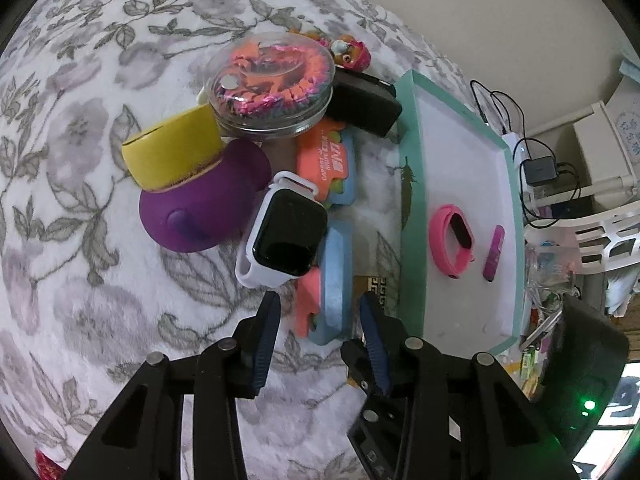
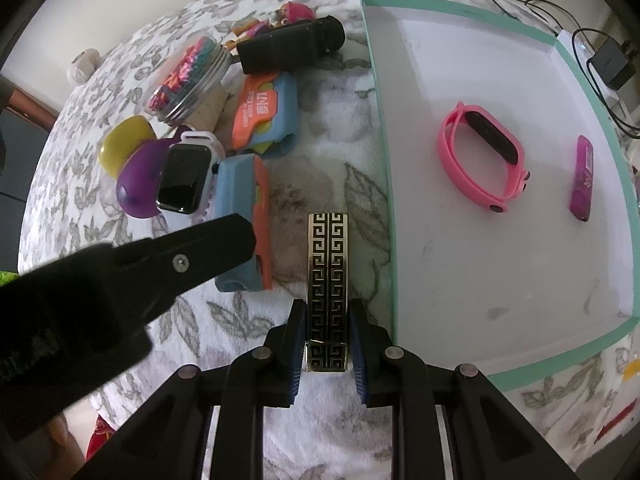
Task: Organize rigid objects
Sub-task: 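Carry the phone case and gold box into the teal box with both tools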
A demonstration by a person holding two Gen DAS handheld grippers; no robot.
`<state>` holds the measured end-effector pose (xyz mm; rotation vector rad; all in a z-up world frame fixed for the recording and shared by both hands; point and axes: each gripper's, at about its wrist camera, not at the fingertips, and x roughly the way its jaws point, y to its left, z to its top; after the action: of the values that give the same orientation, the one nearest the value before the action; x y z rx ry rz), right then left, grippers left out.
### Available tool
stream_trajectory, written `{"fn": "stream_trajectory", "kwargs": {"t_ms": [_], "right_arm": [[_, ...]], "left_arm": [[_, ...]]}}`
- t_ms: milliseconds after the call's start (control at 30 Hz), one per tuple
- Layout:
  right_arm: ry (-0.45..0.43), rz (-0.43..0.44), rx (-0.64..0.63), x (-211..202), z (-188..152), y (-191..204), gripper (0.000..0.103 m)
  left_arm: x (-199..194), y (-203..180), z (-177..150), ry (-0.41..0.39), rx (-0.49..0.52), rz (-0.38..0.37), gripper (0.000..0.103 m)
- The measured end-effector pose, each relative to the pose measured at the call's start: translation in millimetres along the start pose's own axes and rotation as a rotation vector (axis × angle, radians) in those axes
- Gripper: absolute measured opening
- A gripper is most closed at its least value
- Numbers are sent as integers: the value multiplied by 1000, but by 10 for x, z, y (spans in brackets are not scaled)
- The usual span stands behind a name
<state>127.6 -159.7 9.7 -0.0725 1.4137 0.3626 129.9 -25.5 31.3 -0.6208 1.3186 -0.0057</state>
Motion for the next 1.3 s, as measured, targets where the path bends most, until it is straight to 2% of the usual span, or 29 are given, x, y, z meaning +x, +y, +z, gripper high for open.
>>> {"fn": "stream_trajectory", "kwargs": {"t_ms": [133, 433, 500, 600, 733, 900, 1067, 1133, 1200, 1300], "right_arm": [[-2, 9, 2, 15, 22, -39, 22], [-24, 18, 8, -84, 42, -90, 22], [-26, 16, 7, -93, 44, -88, 22], [-25, 19, 9, -87, 54, -91, 22], [-31, 22, 9, -107, 62, -100, 22], [-88, 21, 13, -313, 46, -131, 22], [-174, 14, 54, -586, 40, -276, 22], [-215, -10, 95, -698, 32, -398, 22], [-242, -73, 136, -758, 17, -516, 22], [-248, -162, 192, -766, -11, -717, 22]], "left_arm": [[70, 20, 18, 16, -27, -20, 42], [176, -79, 57, -7, -2, 39, 41], [246, -66, 61, 5, -10, 43, 38], [259, -82, 89, -7, -8, 49, 26], [235, -82, 83, -11, -3, 38, 24], [12, -93, 61, -40, 19, -3, 21], [-348, -223, 69, -141, 65, -20, 21], [-452, -323, 68, -176, 96, -41, 21], [-492, -422, 38, -195, 135, -61, 21], [-387, -605, 26, -186, 193, -79, 21]]}}
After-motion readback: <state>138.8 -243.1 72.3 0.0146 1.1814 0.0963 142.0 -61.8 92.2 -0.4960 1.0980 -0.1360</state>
